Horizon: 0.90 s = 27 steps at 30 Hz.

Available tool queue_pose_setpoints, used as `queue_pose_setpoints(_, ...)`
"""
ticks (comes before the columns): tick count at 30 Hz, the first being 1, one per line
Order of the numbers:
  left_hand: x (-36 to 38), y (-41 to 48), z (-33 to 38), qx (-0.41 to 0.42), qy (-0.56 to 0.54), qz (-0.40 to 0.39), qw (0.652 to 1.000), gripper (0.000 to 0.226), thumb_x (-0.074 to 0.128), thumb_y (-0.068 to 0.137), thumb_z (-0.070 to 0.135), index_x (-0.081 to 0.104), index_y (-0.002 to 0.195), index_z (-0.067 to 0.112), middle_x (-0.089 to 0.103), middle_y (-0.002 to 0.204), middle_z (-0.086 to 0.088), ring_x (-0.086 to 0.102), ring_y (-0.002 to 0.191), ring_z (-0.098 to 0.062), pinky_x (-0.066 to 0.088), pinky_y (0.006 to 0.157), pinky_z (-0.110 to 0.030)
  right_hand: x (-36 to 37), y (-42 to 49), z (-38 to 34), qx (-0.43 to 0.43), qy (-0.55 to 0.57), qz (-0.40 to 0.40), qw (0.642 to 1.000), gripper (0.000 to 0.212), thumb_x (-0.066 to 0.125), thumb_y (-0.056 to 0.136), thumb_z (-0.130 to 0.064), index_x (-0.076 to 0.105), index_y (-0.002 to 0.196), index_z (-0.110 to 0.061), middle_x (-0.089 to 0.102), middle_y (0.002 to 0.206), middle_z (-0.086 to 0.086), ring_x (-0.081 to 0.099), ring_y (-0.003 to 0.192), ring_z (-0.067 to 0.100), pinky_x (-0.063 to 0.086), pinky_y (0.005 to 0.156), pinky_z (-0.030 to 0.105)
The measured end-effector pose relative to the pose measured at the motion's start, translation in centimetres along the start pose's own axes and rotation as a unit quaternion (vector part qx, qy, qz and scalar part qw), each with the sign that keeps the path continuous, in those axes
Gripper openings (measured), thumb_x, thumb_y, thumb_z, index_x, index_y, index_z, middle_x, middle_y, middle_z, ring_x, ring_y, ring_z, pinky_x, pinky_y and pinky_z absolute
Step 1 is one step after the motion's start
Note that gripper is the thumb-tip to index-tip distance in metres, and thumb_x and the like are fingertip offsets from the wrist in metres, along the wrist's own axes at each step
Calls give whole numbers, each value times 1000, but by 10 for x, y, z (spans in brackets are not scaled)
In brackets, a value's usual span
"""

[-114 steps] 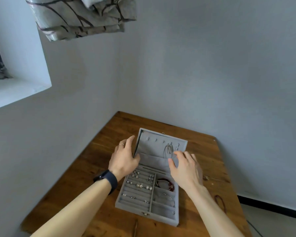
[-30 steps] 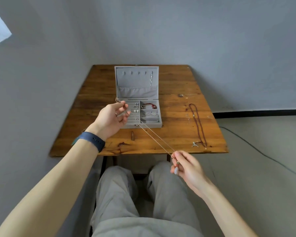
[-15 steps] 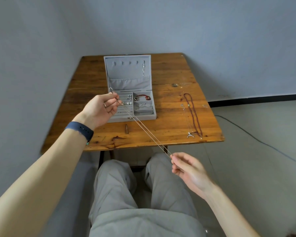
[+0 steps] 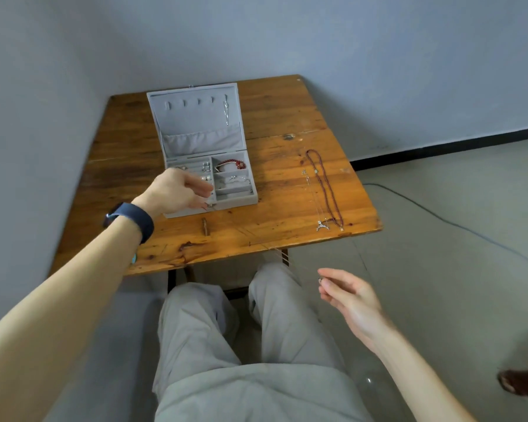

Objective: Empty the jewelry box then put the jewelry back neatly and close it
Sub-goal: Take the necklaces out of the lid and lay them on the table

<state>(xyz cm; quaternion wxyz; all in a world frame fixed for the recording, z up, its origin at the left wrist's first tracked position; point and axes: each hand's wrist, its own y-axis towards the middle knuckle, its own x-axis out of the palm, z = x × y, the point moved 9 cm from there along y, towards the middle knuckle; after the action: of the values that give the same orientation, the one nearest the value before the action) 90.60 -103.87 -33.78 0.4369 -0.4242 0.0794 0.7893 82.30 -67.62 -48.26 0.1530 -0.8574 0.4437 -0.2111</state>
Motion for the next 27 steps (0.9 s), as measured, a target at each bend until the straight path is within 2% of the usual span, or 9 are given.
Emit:
queue_pose_setpoints(2, 14, 5, 17, 61, 151, 16, 987, 33, 67, 88, 1, 72, 117, 16, 72, 111, -1, 67, 105, -18, 52, 90, -27, -11, -1, 1, -4, -1, 15, 1000, 22, 63, 92, 1, 72, 108, -11, 72, 100, 9, 70, 87, 13, 55, 85, 26)
queue_pose_setpoints(5, 41, 10, 50, 141, 291, 48, 945, 44, 56, 88, -8, 70, 121, 19, 72, 113, -4, 68, 101, -23, 58, 88, -37, -23, -4, -2, -26, -16, 33, 999, 24, 63, 91, 3, 73, 104, -15, 71, 102, 7, 70, 89, 13, 55, 80, 19)
queue_pose_setpoints(9, 61, 13, 92, 198, 406, 80, 889, 50, 49, 90, -12, 62, 127, 19, 66, 120, -11, 66, 102, -34, 53, 73, -39, -41, -7, -14, -61, -80, 55, 993, 32, 65, 91, 2, 74, 103, -25, 75, 103, -4, 71, 100, 13, 53, 91, 22)
queue_pose_setpoints(13, 67, 21, 118, 236, 453, 108, 853, 40, 45, 89, -11, 59, 119, 11, 61, 111, -12, 62, 90, -38, 47, 61, -41, -54, -10, -26, -84, -109, 71, 988, 31, 65, 91, 2, 73, 103, -26, 75, 104, -2, 73, 95, 13, 53, 89, 20)
queue_pose_setpoints(18, 77, 41, 150, 268, 425, 142, 853, 28, 54, 92, -4, 54, 118, 7, 55, 109, -16, 57, 89, -37, 46, 55, -41, -71, -6, -37, -96, -145, 134, 976, 26, 76, 83, -7, 74, 97, -29, 77, 91, -14, 70, 90, -2, 48, 81, 8)
queue_pose_setpoints(20, 80, 55, 162, 269, 413, 160, 855, 18, 55, 95, 1, 56, 111, 7, 56, 107, -15, 56, 90, -35, 46, 54, -40, -79, -4, -37, -85, -130, 157, 975, 23, 79, 81, -11, 76, 96, -29, 76, 89, -15, 71, 89, 0, 49, 82, 12)
queue_pose_setpoints(23, 85, 77, 178, 241, 376, 173, 878, 10, 51, 100, 11, 56, 108, 10, 56, 105, -13, 55, 96, -34, 43, 56, -40, -84, -2, -37, -72, -129, 175, 973, 17, 81, 79, -18, 78, 92, -29, 77, 86, -14, 72, 85, 4, 53, 83, 24)
queue_pose_setpoints(27, 98, 103, 197, 220, 362, 178, 888, 18, 47, 103, 25, 57, 111, 12, 62, 103, -12, 60, 91, -35, 42, 60, -38, -81, 2, -50, -92, -151, 196, 965, 12, 82, 79, -22, 80, 89, -29, 75, 82, -19, 71, 81, -1, 51, 77, 11)
